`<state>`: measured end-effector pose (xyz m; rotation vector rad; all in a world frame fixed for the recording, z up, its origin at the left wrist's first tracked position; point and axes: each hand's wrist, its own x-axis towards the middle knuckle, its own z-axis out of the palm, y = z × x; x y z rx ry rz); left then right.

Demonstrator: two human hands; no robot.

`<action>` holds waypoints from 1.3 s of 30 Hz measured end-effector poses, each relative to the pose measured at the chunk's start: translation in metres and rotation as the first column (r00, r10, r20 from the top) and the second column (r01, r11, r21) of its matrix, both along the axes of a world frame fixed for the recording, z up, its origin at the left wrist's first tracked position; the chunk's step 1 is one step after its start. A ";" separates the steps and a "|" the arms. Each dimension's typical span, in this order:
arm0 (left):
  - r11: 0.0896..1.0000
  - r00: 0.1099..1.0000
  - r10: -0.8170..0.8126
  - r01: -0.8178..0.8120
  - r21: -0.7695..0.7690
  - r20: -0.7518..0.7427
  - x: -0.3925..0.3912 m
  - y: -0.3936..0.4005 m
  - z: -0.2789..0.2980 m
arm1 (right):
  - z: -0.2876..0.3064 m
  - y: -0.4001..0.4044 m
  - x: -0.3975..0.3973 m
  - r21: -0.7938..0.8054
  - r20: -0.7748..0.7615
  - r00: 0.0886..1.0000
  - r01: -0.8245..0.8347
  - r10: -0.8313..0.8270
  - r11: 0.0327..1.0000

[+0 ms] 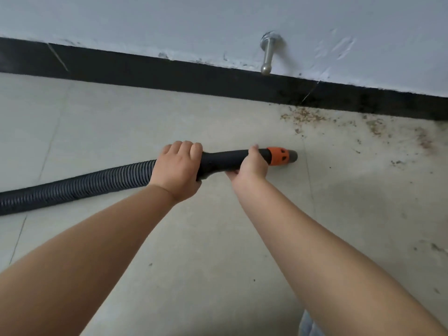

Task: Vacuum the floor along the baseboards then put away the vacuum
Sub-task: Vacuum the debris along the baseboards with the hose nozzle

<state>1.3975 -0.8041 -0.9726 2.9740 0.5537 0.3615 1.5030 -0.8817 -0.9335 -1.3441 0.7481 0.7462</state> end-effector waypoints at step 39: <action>0.905 0.949 0.162 -0.252 -0.343 -0.270 0.168 -0.051 0.022 | -0.003 -0.018 0.180 -0.166 0.086 0.987 -0.118 0.133 0.979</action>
